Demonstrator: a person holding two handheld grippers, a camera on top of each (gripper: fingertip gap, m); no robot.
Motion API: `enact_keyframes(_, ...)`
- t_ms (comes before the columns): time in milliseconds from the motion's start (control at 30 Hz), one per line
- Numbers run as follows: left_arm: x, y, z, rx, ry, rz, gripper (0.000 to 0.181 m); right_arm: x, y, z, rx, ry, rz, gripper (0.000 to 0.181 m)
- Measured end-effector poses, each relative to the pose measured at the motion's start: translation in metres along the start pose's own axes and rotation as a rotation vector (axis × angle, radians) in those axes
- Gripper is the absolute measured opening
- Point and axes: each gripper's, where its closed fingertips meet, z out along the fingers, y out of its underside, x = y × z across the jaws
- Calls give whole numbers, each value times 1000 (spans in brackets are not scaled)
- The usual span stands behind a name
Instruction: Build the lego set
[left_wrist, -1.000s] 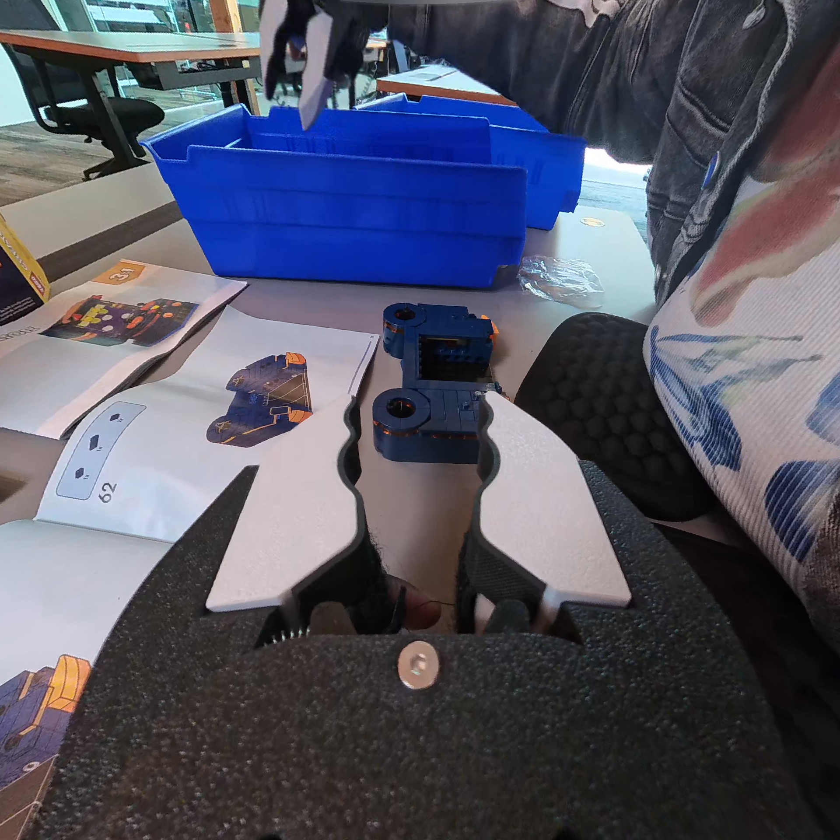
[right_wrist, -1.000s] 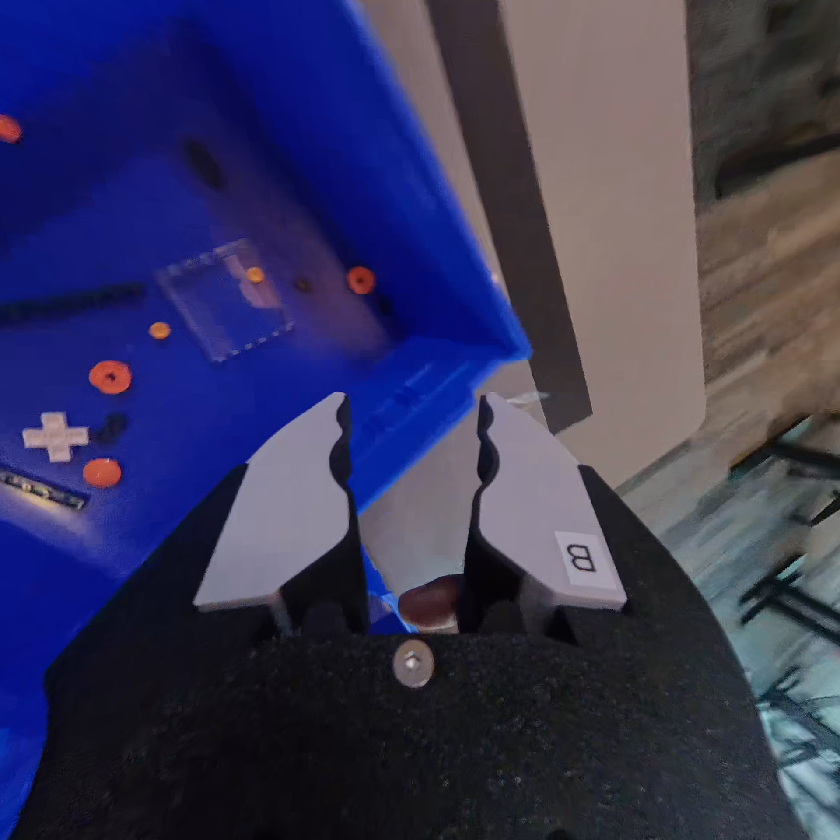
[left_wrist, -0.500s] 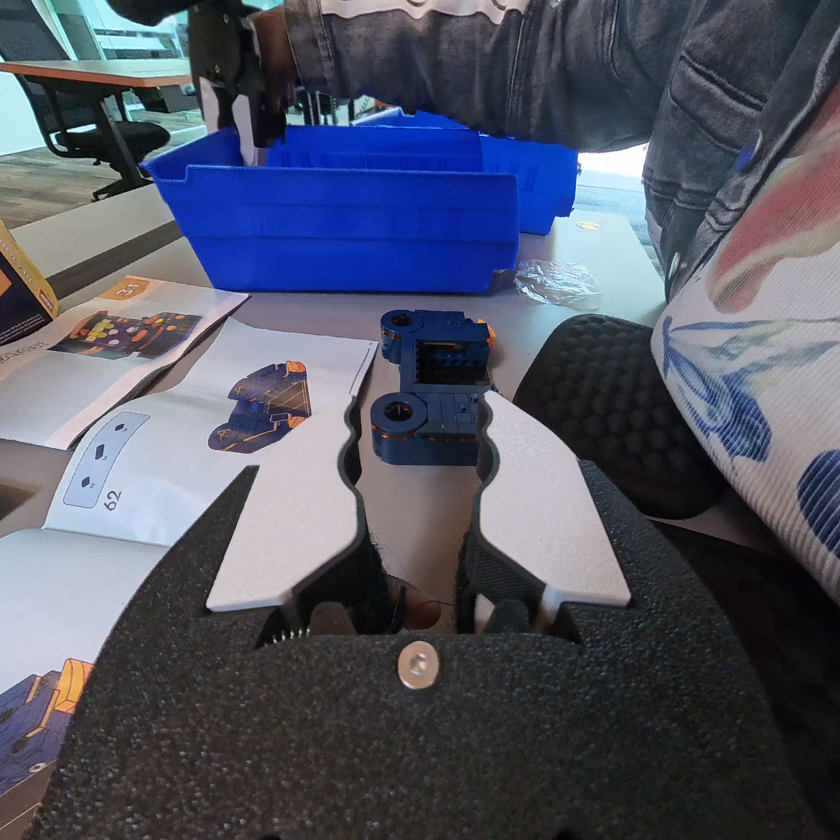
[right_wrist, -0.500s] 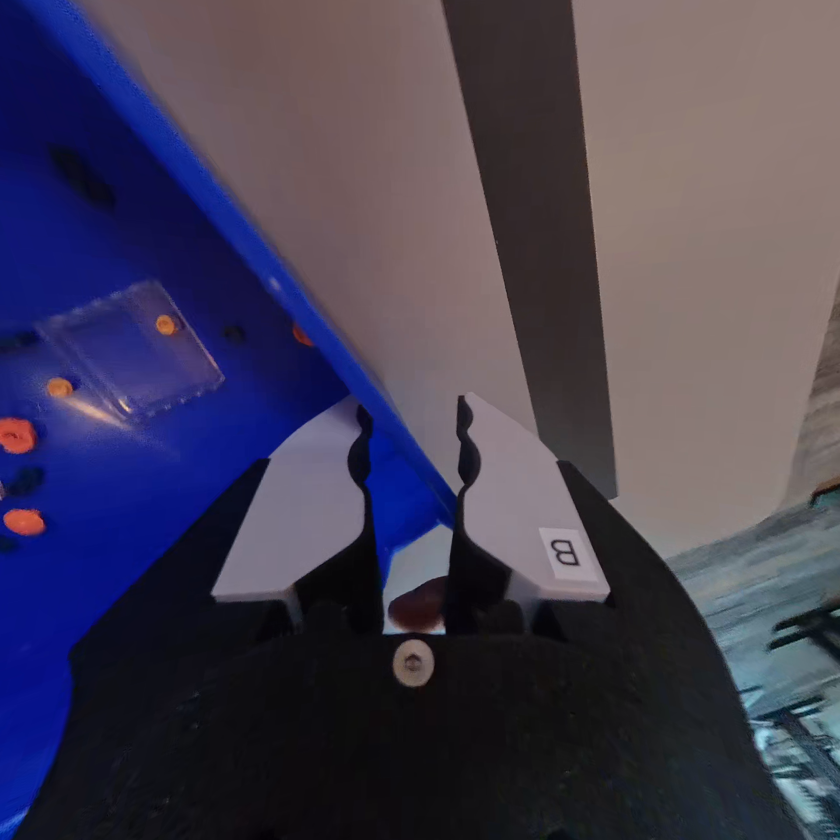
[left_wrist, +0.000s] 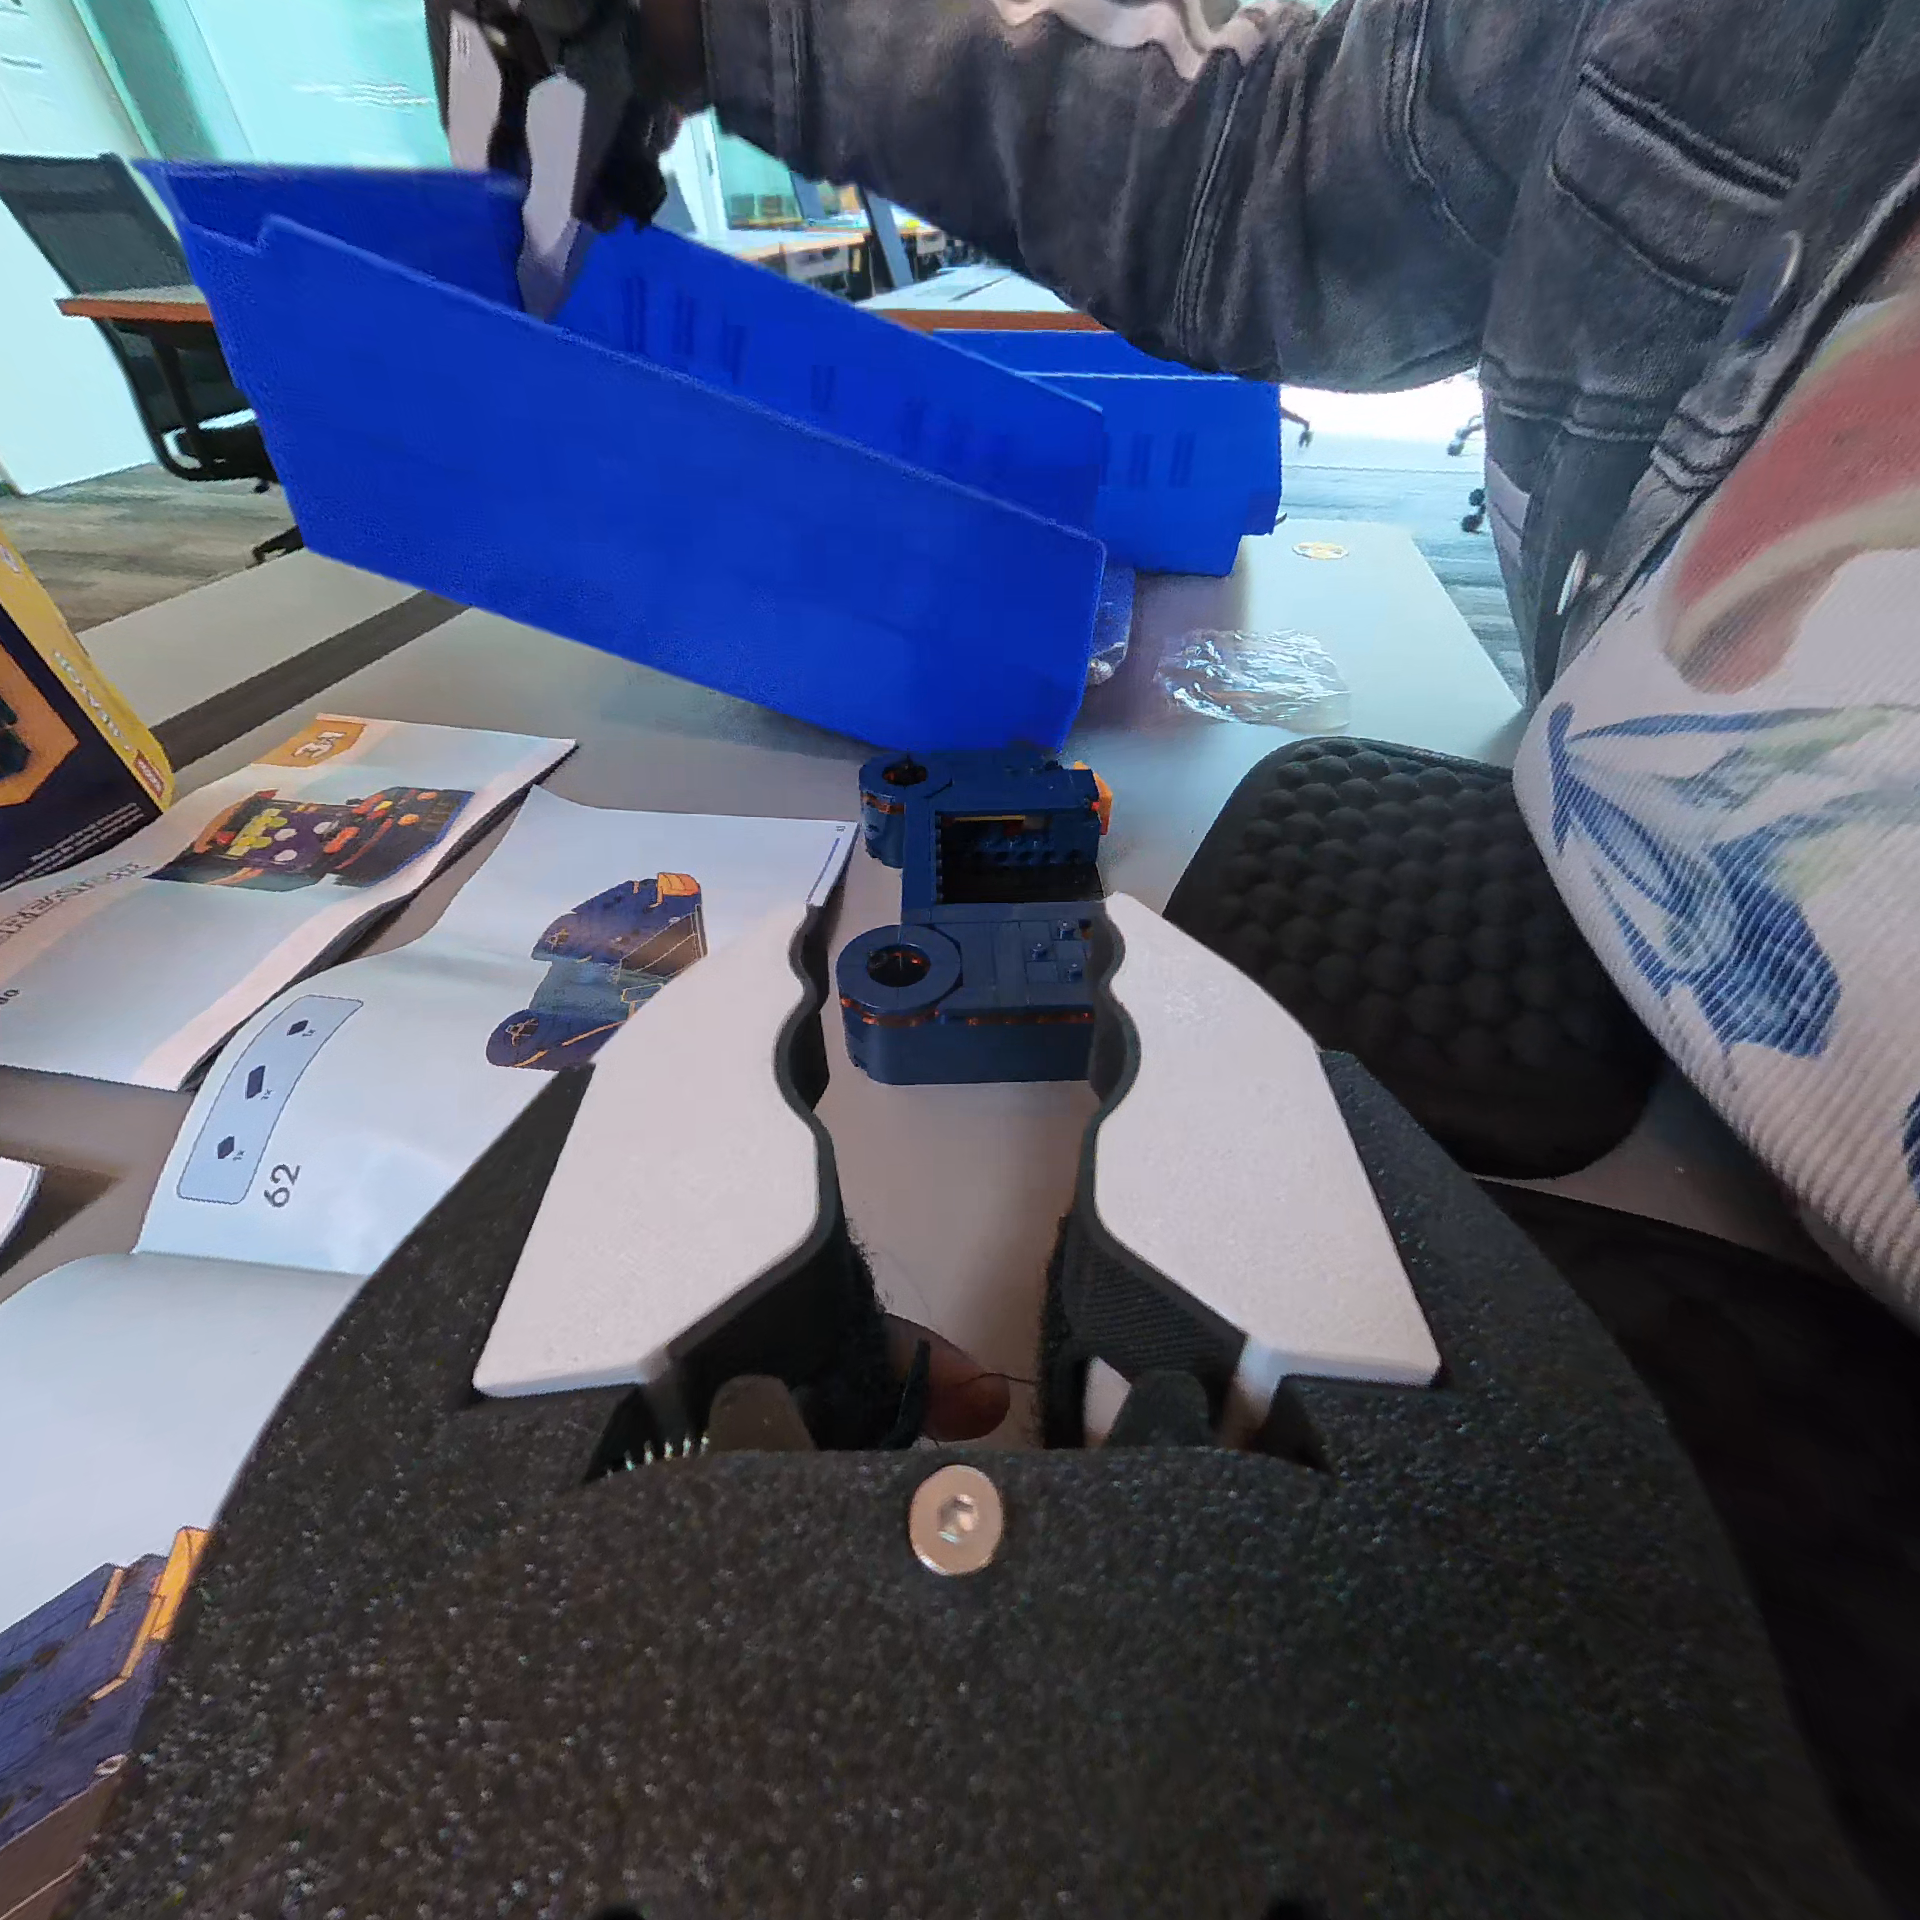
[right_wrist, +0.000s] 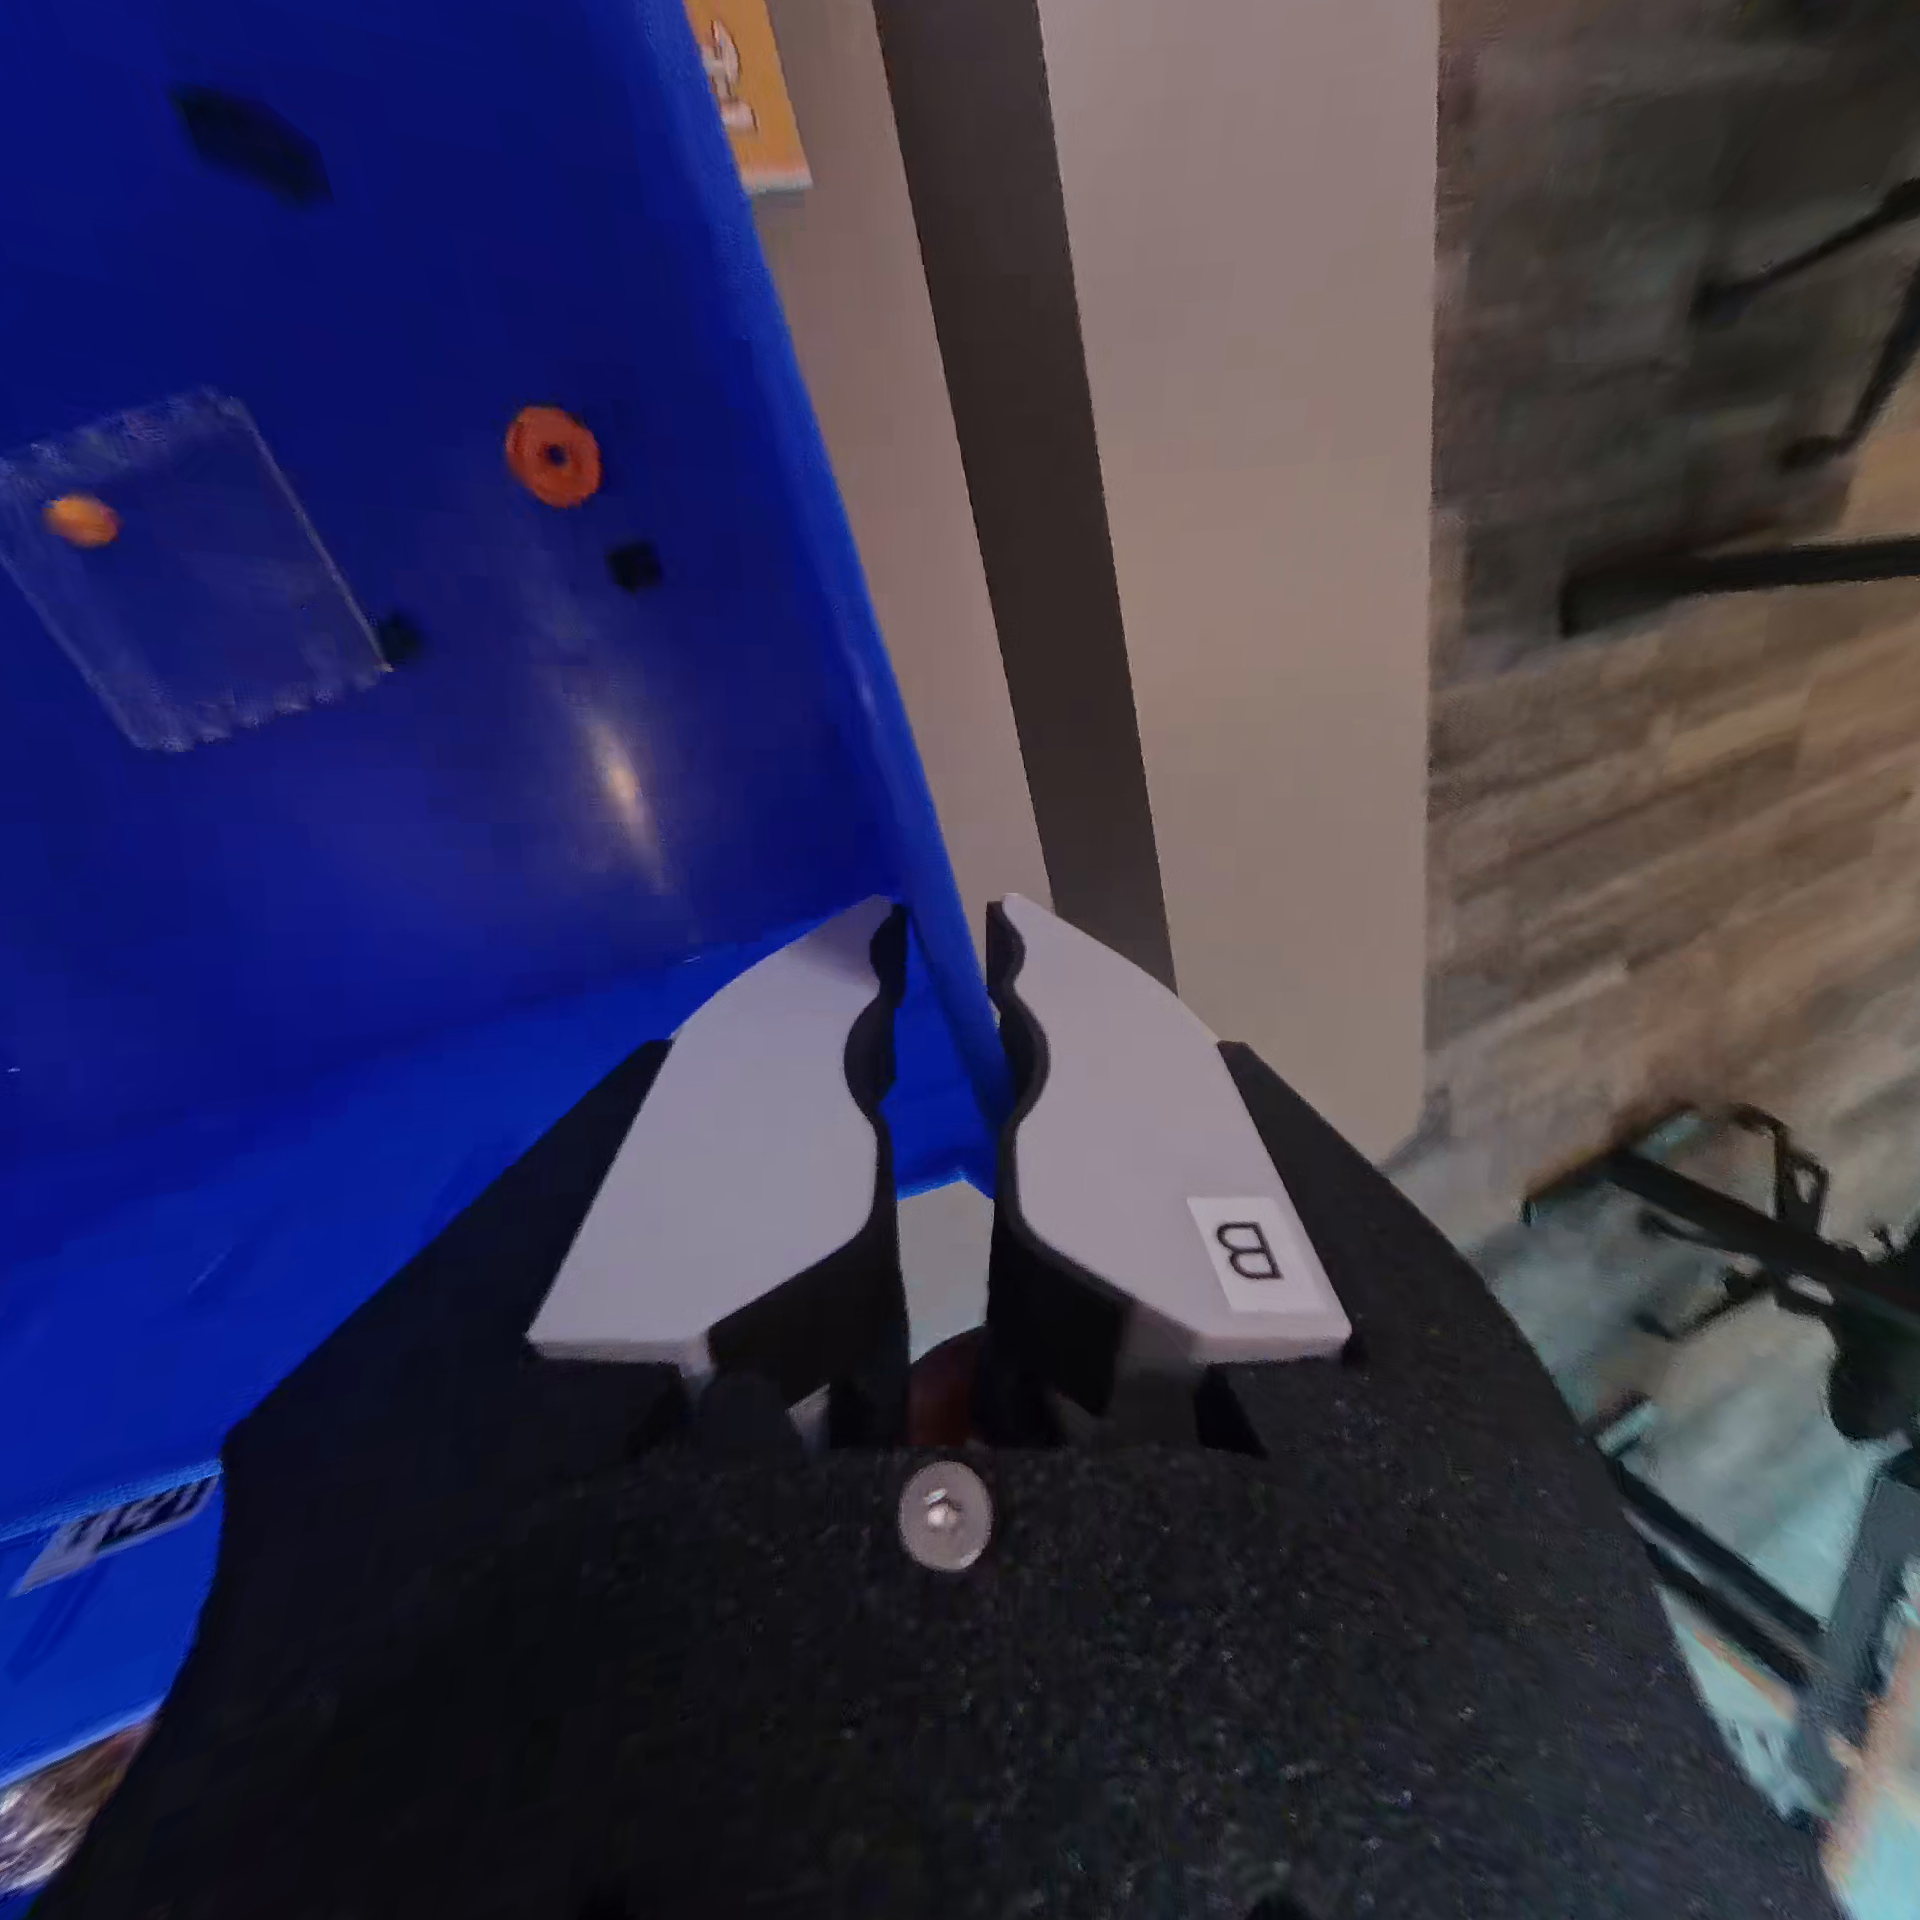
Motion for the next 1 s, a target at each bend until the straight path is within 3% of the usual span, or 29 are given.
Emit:
enact_keyframes(200, 4, 3, 3, -28, 9, 28, 48, -9, 25, 56, -102, -126, -57, 19)
enact_keyframes(300, 3, 3, 2, -22, 9, 23, 47, 4, 33, 69, -160, -15, -79, 55)
enact_keyframes(400, 1, 0, 0, -1, 3, 11, 47, 17, 23, 51, -94, 77, -12, 59)
enact_keyframes(533, 1, -2, -1, 14, 8, -3, 46, 16, -25, 5, 136, 207, -57, 34)
enact_keyframes(667, 2, -2, -2, 18, 16, -2, 47, -56, -56, 16, 196, -179, -95, 15)
enact_keyframes(833, 4, -2, -2, 22, 23, 16, 47, -80, -42, 74, -17, -310, -67, 14)
enact_keyframes(1000, 6, -2, -2, 19, 30, 30, 47, -81, -26, 99, -115, -348, -9, 21)
